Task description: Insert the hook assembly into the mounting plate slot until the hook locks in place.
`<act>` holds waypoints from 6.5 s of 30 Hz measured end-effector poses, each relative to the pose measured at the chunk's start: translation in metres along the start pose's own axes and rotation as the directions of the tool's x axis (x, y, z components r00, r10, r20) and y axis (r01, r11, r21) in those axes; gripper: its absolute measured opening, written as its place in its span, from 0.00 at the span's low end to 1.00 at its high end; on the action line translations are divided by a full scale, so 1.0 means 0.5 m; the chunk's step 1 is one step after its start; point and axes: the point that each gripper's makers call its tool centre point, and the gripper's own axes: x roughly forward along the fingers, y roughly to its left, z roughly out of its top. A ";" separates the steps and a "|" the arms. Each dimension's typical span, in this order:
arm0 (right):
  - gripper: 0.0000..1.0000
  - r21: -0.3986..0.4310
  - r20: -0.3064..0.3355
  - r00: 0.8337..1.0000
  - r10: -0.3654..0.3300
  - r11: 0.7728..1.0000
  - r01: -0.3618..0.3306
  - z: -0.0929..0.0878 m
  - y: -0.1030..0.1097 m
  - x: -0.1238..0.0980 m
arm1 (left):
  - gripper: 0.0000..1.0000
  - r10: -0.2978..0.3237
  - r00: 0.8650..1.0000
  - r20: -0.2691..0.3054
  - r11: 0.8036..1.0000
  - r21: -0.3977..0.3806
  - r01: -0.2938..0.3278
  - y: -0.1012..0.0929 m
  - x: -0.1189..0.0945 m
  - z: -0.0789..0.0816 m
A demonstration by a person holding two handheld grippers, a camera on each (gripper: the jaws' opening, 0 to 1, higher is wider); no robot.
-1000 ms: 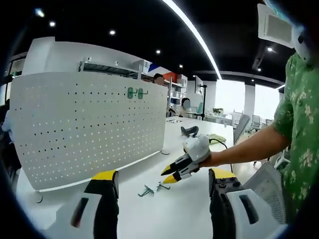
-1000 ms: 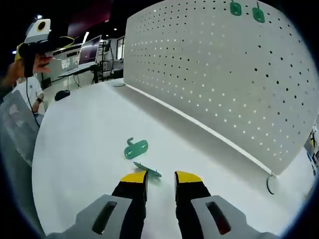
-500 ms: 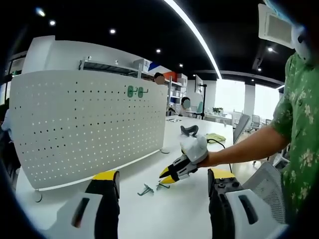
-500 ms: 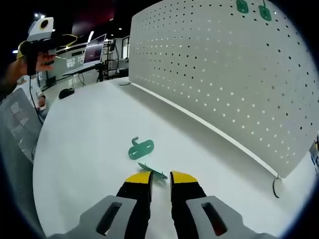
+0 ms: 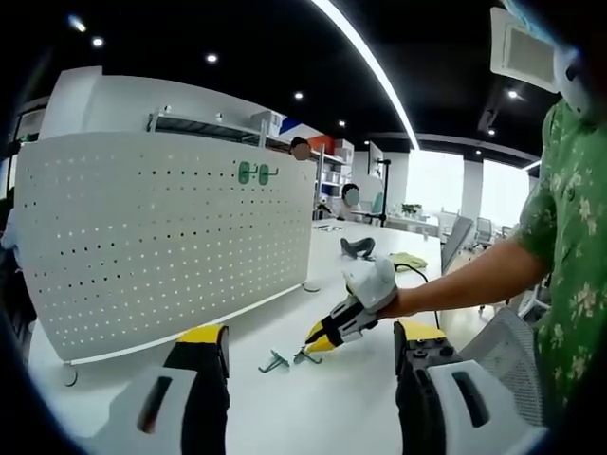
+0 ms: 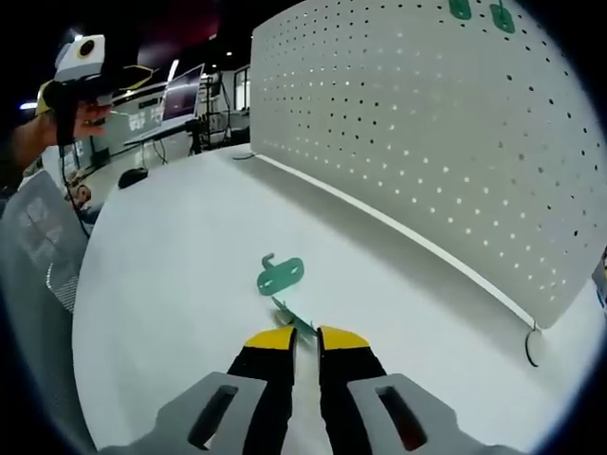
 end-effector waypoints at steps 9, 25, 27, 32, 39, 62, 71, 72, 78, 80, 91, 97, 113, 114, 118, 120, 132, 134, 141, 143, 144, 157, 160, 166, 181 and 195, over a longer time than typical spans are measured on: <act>0.01 0.016 -0.021 0.999 0.045 0.999 -0.045 -0.009 0.022 0.002 | 0.72 0.004 1.000 -0.002 1.000 -0.001 -0.004 0.002 -0.001 -0.001; 0.00 0.010 0.003 0.999 0.046 0.999 -0.046 -0.003 0.027 0.007 | 0.71 0.000 1.000 -0.014 1.000 -0.004 0.000 -0.001 -0.001 -0.010; 0.00 0.015 0.005 0.999 0.047 0.999 -0.047 -0.001 0.027 0.004 | 0.71 0.000 1.000 -0.013 1.000 -0.004 0.000 0.000 -0.001 -0.011; 0.00 0.076 0.014 0.998 0.059 0.995 -0.060 0.007 0.027 -0.007 | 0.71 -0.006 1.000 -0.010 1.000 0.002 0.006 -0.003 0.000 -0.009; 0.00 0.101 0.029 0.997 0.076 0.992 -0.079 0.035 0.041 -0.027 | 0.70 -0.017 1.000 -0.010 1.000 0.007 0.017 -0.009 0.002 -0.010; 0.00 0.158 0.060 0.995 0.076 0.984 -0.085 0.110 0.079 -0.069 | 0.66 -0.040 0.999 -0.034 0.994 0.096 0.043 -0.032 0.007 -0.042; 0.00 0.140 0.078 0.994 0.079 0.986 -0.089 0.164 0.099 -0.086 | 0.58 -0.046 0.999 -0.016 0.978 0.204 0.048 -0.031 0.019 -0.064; 0.00 0.139 0.082 0.993 0.080 0.986 -0.091 0.172 0.102 -0.088 | 0.57 -0.048 0.999 -0.019 0.976 0.213 0.051 -0.032 0.021 -0.066; 0.00 0.139 0.107 0.991 0.085 0.985 -0.099 0.213 0.120 -0.097 | 0.53 -0.040 0.999 -0.019 0.962 0.268 0.044 -0.028 0.033 -0.067; 0.00 0.142 0.114 0.990 0.087 0.984 -0.103 0.224 0.125 -0.099 | 0.51 -0.028 0.999 -0.021 0.958 0.283 0.033 -0.021 0.039 -0.070; 0.00 0.126 0.144 0.985 0.094 0.986 -0.113 0.275 0.148 -0.113 | 0.43 0.002 1.000 -0.020 0.946 0.324 0.005 0.000 0.062 -0.074; 0.00 0.138 0.162 0.981 0.110 0.982 -0.133 0.300 0.163 -0.120 | 0.38 0.036 0.999 0.002 0.938 0.344 -0.035 0.016 0.064 -0.070; 0.00 0.200 0.216 0.964 0.155 0.959 -0.199 0.347 0.198 -0.126 | 0.23 0.067 0.997 0.046 0.909 0.410 -0.080 0.029 0.064 -0.047; 0.00 0.201 0.218 0.963 0.157 0.959 -0.202 0.348 0.200 -0.126 | 0.22 0.066 0.997 0.050 0.906 0.416 -0.081 0.028 0.064 -0.044; 0.00 0.201 0.219 0.962 0.165 0.957 -0.210 0.353 0.208 -0.127 | 0.17 0.067 0.996 0.065 0.896 0.435 -0.089 0.026 0.064 -0.037; 0.00 0.200 0.220 0.961 0.168 0.956 -0.213 0.355 0.212 -0.128 | 0.14 0.062 0.996 0.066 0.895 0.438 -0.085 0.024 0.065 -0.036; 0.00 0.203 0.222 0.959 0.178 0.953 -0.224 0.360 0.226 -0.137 | 0.07 0.069 0.995 0.067 0.879 0.468 -0.092 0.024 0.069 -0.033; 0.00 0.205 0.221 0.959 0.178 0.953 -0.224 0.360 0.227 -0.138 | 0.06 0.070 0.995 0.069 0.880 0.466 -0.094 0.025 0.068 -0.032; 0.00 0.214 0.222 0.959 0.177 0.951 -0.225 0.358 0.228 -0.142 | 0.04 0.072 0.995 0.065 0.876 0.473 -0.094 0.022 0.066 -0.030; 0.00 0.223 0.218 0.961 0.173 0.949 -0.222 0.356 0.225 -0.143 | 0.04 0.072 0.995 0.065 0.875 0.474 -0.094 0.018 0.064 -0.028; 0.00 0.227 0.215 0.962 0.167 0.950 -0.215 0.355 0.223 -0.143 | 0.04 0.071 0.995 0.063 0.875 0.475 -0.092 0.017 0.064 -0.028; 0.00 0.277 0.217 0.962 0.165 0.935 -0.223 0.341 0.219 -0.145 | 0.03 0.062 0.997 0.056 0.876 0.476 -0.081 0.005 0.057 -0.028; 0.00 0.282 0.219 0.961 0.170 0.932 -0.229 0.338 0.223 -0.144 | 0.03 0.064 0.997 0.053 0.874 0.480 -0.082 0.004 0.058 -0.028; 0.02 0.295 0.212 0.961 0.179 0.925 -0.237 0.332 0.229 -0.142 | 0.03 0.065 0.996 0.056 0.869 0.488 -0.084 -0.002 0.058 -0.025; 0.00 0.350 0.230 0.956 0.183 0.901 -0.257 0.333 0.225 -0.145 | 0.05 0.067 0.996 0.065 0.869 0.486 -0.090 -0.005 0.060 -0.019; 0.00 0.365 0.235 0.956 0.176 0.896 -0.254 0.334 0.225 -0.149 | 0.04 0.078 0.995 0.066 0.878 0.468 -0.100 0.000 0.062 -0.020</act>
